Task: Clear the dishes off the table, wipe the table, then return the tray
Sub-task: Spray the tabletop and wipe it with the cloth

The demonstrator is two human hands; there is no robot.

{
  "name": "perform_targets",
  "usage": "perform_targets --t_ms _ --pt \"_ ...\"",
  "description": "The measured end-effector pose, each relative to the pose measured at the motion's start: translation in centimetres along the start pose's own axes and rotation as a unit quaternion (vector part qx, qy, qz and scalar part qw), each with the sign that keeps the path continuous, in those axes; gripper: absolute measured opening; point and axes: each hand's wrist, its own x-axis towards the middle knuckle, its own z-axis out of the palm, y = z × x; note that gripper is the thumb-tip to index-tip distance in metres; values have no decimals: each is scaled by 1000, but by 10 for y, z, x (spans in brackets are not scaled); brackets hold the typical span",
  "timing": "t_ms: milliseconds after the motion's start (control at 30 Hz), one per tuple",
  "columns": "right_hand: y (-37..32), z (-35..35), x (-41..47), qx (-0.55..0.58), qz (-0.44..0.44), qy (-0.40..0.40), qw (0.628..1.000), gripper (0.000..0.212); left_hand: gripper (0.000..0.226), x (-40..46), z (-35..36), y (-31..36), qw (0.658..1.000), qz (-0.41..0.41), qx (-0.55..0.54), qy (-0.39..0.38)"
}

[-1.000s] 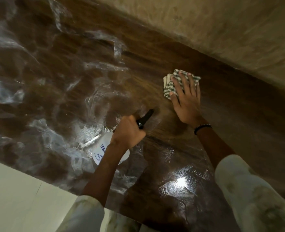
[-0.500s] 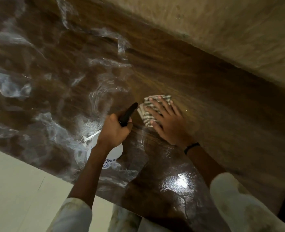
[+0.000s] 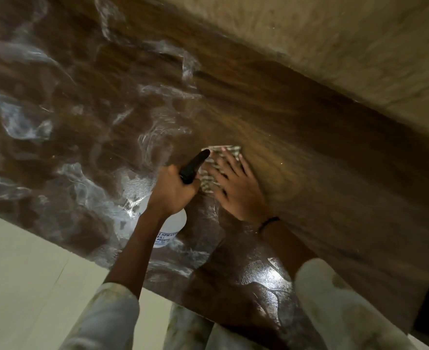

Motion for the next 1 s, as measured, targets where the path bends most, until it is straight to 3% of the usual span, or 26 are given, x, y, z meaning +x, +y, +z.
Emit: perform_targets --t_ms 167,333,500,600,667,800,1000 --pt "49 -18 -15 -24 81 9 996 53 17 2 -3 -2 1000 -15 -26 -6" --pt "14 -15 35 21 172 56 983 52 17 2 -2 -1 1000 9 -3 -2" --pt "-31 10 15 18 42 16 999 48 13 -7 4 6 1000 19 2 -5" --pt "-14 15 -17 -11 -21 10 1000 47 19 -18 6 -3 1000 16 10 7" --pt "1 10 -35 -11 18 25 999 49 23 -30 9 -14 1000 4 17 11" --pt "-6 9 -67 28 184 63 980 50 14 -59 20 -41 999 -21 31 -19" --pt "-13 15 -83 43 199 53 978 51 22 -96 37 -65 997 -38 51 -44"
